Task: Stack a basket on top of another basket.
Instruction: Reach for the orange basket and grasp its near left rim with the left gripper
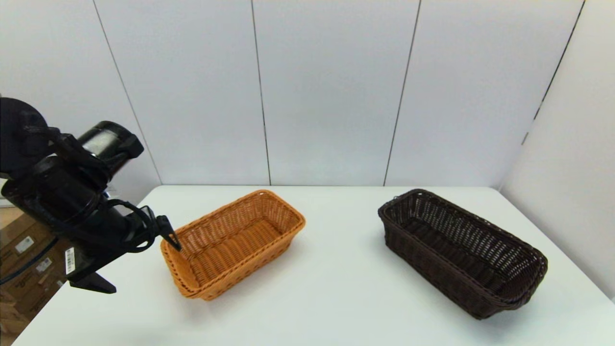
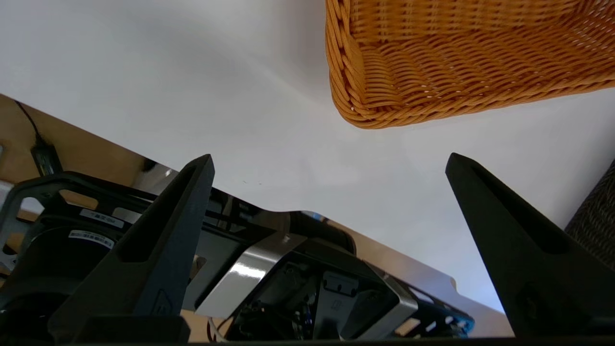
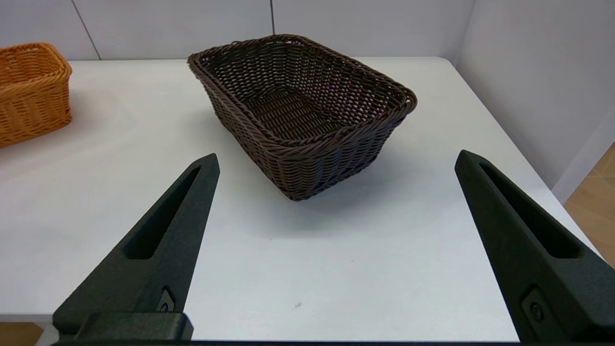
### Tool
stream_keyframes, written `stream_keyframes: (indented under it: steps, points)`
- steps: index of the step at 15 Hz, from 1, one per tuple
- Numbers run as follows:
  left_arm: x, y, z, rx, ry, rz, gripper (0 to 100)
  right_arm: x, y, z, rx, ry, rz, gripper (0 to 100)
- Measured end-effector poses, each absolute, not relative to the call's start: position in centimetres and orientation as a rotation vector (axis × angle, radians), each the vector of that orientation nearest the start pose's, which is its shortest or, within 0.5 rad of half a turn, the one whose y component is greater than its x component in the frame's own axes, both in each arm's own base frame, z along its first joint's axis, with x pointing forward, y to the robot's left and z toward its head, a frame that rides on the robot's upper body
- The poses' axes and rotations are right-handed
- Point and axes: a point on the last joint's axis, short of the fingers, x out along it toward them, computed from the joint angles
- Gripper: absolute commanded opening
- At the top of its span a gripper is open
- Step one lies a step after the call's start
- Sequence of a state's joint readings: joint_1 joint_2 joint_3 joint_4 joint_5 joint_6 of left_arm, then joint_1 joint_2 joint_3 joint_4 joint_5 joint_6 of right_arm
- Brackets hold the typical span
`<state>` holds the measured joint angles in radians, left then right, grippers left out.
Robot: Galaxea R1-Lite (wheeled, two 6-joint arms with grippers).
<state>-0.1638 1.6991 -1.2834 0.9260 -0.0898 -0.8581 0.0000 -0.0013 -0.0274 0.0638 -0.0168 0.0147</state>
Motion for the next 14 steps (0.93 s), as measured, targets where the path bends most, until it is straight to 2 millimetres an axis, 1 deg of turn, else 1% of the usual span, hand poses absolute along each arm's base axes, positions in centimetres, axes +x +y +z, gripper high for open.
stream_keyframes:
  steps: [4, 9, 11, 14]
  points:
    - [27.8, -3.5, 16.4, -0.685, 1.4, 0.424, 100, -2.5, 0.0, 7.6, 0.015, 0.035, -0.017, 100]
    - [31.8, -3.7, 12.1, -0.685, 1.452, 0.454, 100, -2.5, 0.0, 7.6, 0.015, 0.035, -0.017, 100]
    - [32.9, -3.9, 10.6, -0.707, 1.482, 0.435, 100, -2.5, 0.0, 7.6, 0.015, 0.035, -0.017, 100]
    - [33.8, -4.0, 8.7, -0.702, 1.52, 0.444, 100, -2.5, 0.0, 7.6, 0.015, 0.035, -0.018, 100]
